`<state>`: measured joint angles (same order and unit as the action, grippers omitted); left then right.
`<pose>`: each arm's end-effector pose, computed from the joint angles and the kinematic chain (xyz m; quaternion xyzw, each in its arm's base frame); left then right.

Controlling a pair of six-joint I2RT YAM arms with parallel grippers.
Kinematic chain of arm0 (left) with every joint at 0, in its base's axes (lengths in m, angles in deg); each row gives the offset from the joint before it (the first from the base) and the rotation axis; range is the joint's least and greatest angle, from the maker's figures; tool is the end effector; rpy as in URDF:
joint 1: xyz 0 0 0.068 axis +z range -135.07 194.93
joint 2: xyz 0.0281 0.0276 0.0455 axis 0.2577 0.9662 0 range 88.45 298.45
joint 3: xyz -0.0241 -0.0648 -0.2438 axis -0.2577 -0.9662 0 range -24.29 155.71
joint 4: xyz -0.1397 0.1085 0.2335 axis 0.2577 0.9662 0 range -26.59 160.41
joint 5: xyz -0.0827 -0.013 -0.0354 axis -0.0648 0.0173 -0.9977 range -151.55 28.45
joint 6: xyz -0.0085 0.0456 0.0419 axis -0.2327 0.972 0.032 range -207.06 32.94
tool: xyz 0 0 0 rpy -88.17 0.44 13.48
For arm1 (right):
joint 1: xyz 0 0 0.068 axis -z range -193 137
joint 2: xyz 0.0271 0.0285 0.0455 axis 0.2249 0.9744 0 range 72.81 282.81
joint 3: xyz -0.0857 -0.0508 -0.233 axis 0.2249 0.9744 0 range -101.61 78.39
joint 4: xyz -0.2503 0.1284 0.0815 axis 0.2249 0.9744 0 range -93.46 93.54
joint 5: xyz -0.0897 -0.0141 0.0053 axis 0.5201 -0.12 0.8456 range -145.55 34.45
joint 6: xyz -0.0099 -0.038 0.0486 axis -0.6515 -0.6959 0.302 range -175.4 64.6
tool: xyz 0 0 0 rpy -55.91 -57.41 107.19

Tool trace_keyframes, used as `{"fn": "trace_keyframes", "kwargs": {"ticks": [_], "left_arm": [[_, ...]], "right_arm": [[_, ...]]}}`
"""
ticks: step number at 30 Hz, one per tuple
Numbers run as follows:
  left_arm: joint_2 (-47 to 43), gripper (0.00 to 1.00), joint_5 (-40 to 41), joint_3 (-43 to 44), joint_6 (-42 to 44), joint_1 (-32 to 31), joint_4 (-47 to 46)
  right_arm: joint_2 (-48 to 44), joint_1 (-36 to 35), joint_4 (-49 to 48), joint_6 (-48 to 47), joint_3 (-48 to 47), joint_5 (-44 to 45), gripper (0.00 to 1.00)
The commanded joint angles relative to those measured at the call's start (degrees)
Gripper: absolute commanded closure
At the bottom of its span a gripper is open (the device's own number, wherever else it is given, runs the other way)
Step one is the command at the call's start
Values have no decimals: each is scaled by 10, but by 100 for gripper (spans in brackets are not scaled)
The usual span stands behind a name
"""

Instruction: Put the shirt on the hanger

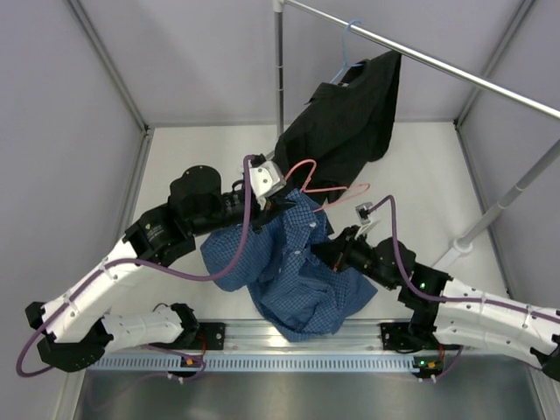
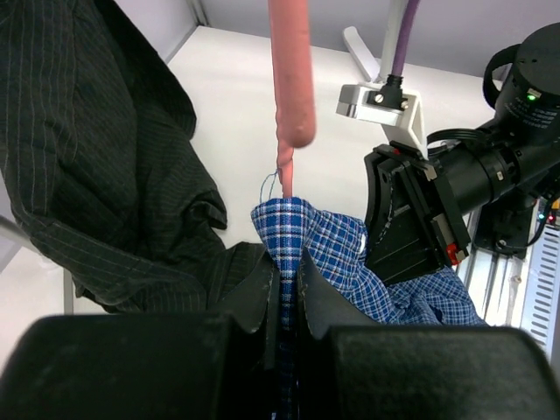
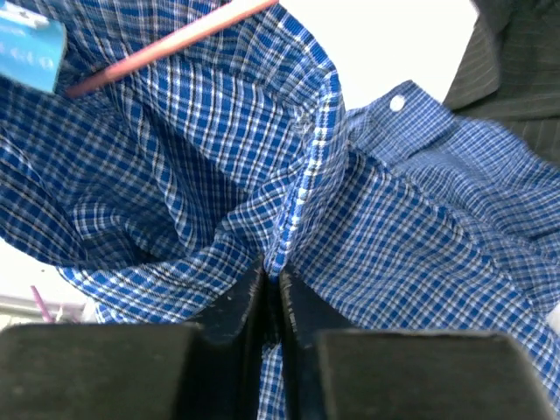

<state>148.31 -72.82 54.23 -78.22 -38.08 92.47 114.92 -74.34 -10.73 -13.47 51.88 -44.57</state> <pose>0.1495 -0.2139 0.4485 0.4468 0.6236 -0.3094 0.5619 0.1244 0.2086 0.2425 -0.0654 0.7529 0.4654 0.4607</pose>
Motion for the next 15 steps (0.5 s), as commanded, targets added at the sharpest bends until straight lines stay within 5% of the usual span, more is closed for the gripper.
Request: {"fn": "trace_keyframes", "kwargs": {"ticks": [1, 8, 15], "left_arm": [[-20, 100, 33, -8, -4, 0, -66], [-63, 100, 26, -39, -9, 0, -66], [-136, 100, -34, -121, -17, 0, -109]], "right_arm": [[-7, -8, -58, -8, -3, 47, 95], [-94, 58, 99, -43, -26, 138, 100], [-65, 280, 227, -105, -115, -52, 100]]}}
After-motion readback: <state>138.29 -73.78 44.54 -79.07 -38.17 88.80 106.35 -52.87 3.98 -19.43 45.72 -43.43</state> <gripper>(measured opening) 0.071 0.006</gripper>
